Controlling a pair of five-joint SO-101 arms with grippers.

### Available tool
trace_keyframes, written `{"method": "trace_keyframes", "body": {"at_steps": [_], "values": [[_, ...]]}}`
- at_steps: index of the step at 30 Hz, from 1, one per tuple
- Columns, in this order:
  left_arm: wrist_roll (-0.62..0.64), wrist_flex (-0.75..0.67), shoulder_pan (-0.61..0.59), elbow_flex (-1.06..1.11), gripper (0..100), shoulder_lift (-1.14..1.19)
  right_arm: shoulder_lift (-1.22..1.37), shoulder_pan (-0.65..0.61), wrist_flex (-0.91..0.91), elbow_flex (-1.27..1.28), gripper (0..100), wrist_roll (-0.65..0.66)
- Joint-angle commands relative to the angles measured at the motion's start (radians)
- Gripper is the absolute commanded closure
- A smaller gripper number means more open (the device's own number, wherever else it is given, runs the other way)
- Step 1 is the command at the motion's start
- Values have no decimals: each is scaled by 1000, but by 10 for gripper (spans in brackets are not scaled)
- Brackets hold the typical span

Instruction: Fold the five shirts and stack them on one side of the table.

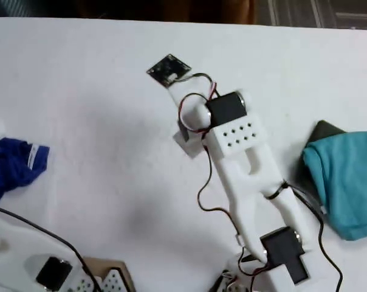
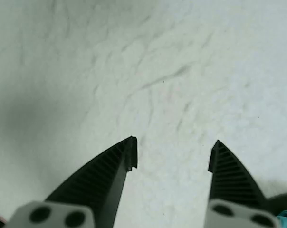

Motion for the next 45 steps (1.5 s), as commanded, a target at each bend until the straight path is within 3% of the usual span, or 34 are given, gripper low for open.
{"method": "trace_keyframes", "body": {"at_steps": [1, 3, 6, 16, 22, 27, 34, 40, 45], "values": [[11, -14, 34, 2, 835, 21, -5, -5, 2, -41, 748, -11], [97, -14, 31, 2, 853, 17, -5, -5, 4, -41, 748, -11], [219, -14, 26, 2, 975, -6, -5, -5, 4, -41, 748, -11], [238, 77, 133, 2, 975, -181, -5, -5, 4, -41, 748, -11], [235, 244, 445, 4, 975, -377, -30, -1, 4, -41, 748, -11], [219, 275, 758, 2, 975, -560, -113, 30, 5, -38, 748, -11], [2, 305, 1171, 12, 975, -655, -209, 168, 77, -34, 748, -11], [-100, 334, 1378, 71, 975, -655, -249, 280, 91, -34, 748, -11], [-186, 333, 1441, 147, 970, -655, -246, 312, 105, -31, 748, -11]]}}
